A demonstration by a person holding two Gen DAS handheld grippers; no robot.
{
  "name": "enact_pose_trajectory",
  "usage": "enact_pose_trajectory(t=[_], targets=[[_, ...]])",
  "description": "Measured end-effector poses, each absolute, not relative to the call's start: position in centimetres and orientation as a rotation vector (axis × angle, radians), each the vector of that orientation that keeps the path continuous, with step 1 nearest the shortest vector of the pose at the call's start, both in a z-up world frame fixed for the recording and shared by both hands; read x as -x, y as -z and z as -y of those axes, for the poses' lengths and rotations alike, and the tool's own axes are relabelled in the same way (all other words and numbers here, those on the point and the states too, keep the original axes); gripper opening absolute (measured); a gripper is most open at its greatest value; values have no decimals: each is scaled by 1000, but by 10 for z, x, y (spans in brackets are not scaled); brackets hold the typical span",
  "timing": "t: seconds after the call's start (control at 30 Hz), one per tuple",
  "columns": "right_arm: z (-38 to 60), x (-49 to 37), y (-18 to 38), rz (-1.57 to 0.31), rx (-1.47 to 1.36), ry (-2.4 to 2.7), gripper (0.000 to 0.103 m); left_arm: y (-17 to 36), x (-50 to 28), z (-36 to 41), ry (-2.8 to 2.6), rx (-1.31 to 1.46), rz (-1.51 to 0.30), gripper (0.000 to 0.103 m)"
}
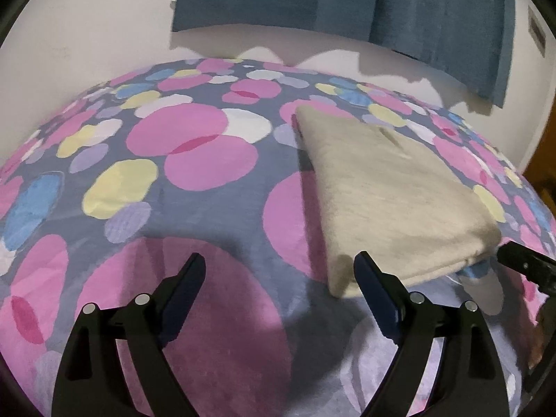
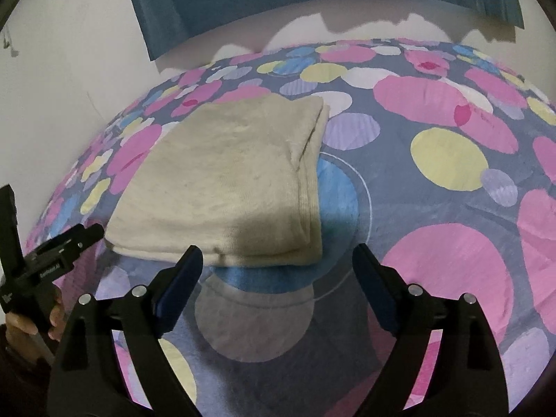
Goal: Fold small clothes
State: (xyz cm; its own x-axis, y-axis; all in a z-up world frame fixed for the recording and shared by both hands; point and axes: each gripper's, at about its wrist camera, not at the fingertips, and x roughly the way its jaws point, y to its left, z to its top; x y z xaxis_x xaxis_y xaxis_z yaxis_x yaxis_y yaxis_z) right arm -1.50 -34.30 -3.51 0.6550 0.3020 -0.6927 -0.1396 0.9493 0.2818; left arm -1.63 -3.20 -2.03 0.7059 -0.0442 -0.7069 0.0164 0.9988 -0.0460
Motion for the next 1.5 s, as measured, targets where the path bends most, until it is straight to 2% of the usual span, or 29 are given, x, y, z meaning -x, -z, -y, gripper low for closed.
enact_pose_trajectory(t=[1.5], targets=[[346, 14, 32, -814, -205, -227, 88, 12, 20, 37, -51, -32, -743, 87]])
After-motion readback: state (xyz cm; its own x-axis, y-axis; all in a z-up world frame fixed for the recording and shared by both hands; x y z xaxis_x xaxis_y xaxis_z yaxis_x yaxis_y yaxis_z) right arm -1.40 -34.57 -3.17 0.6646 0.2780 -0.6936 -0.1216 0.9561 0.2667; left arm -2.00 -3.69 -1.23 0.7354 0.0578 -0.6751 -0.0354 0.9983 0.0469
